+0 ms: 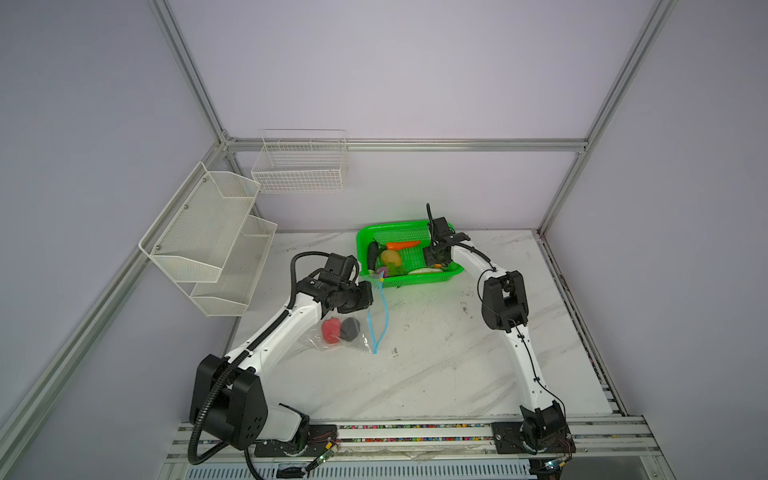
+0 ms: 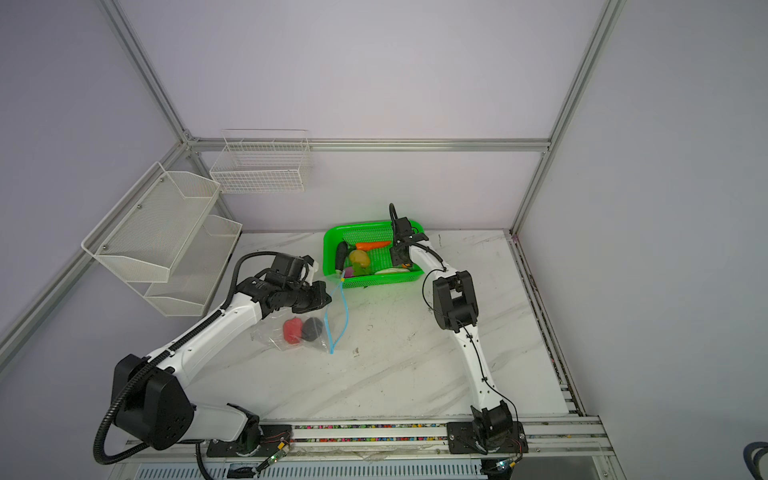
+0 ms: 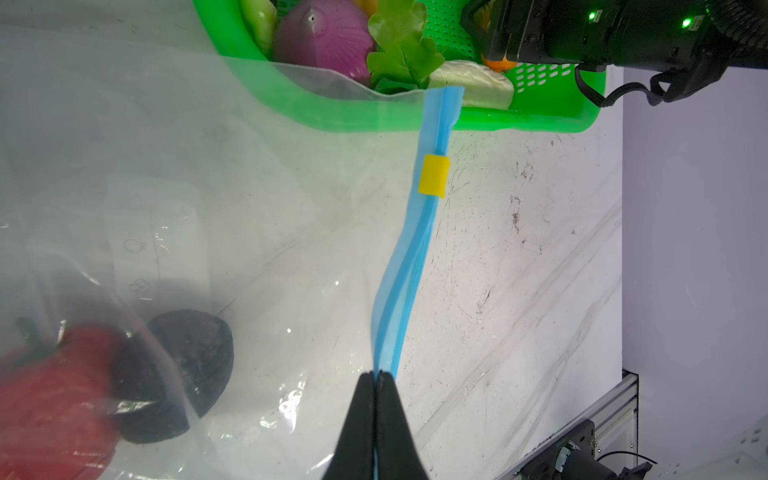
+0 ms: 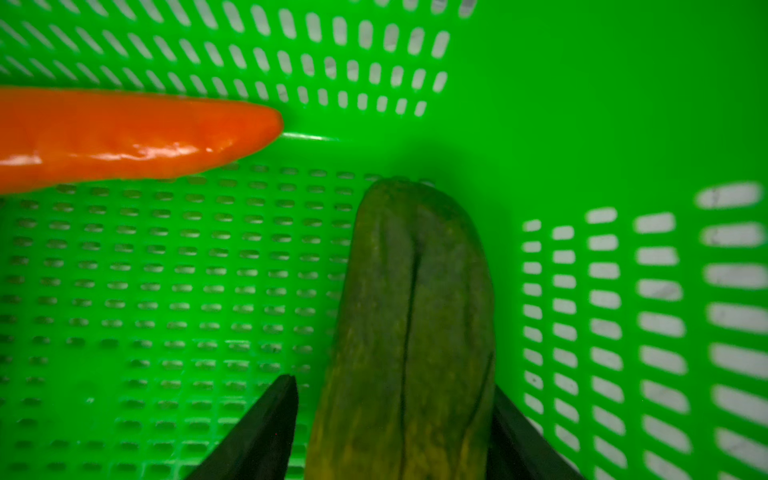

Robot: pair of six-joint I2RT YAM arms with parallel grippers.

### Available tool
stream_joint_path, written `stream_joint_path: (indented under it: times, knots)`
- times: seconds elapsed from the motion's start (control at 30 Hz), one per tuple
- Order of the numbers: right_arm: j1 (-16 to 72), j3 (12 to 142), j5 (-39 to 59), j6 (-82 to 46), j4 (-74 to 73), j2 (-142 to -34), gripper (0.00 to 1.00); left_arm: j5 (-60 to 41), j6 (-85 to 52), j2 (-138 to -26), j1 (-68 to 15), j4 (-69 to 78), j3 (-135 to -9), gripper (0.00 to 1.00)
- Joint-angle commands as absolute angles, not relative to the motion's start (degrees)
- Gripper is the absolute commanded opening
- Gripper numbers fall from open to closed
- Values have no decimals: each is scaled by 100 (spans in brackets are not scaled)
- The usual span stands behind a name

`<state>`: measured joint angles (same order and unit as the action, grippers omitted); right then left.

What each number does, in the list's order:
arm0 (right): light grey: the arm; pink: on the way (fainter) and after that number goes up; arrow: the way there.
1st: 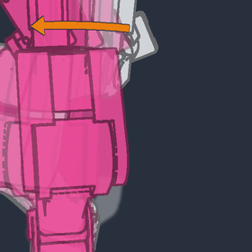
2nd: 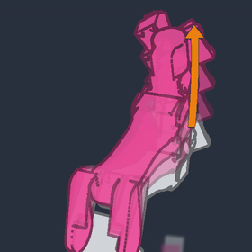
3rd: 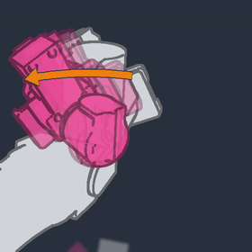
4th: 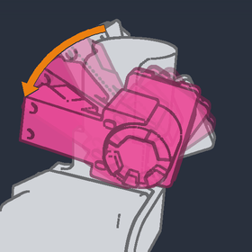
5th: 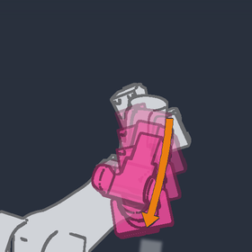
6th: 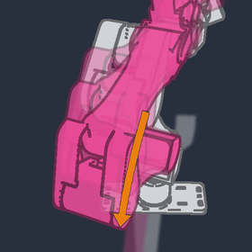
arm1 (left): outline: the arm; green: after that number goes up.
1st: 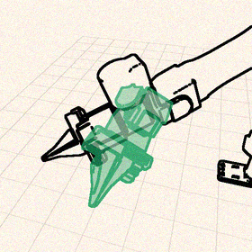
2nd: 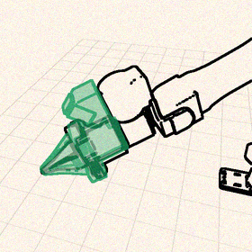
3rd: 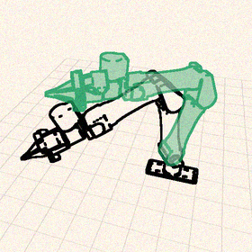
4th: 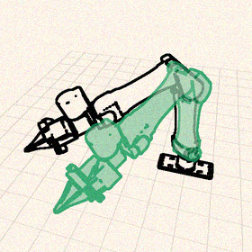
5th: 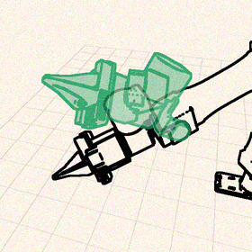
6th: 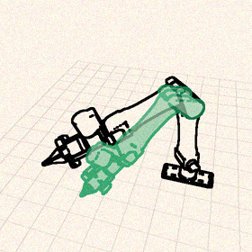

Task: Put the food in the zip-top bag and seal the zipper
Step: 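Lower the right gripper into the basket and grasp the green-yellow cucumber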

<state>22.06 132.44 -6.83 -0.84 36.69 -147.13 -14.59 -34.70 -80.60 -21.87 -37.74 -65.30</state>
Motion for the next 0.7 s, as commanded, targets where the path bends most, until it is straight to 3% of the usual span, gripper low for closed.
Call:
stream_joint_path:
  times: [0.0,0.37,0.67]
  knots:
    - [2177,13395,-655,-86,3670,-14645,63,-1543,-3370,-8050,-2168,-3577,-6967,0]
    - [2124,13301,-519,-232,3482,-14136,57,-1592,-3419,-8050,-2167,-3524,-6954,0]
    - [2096,12721,145,-481,3240,-13561,55,-1652,-3414,-8046,-2143,-3439,-6944,0]
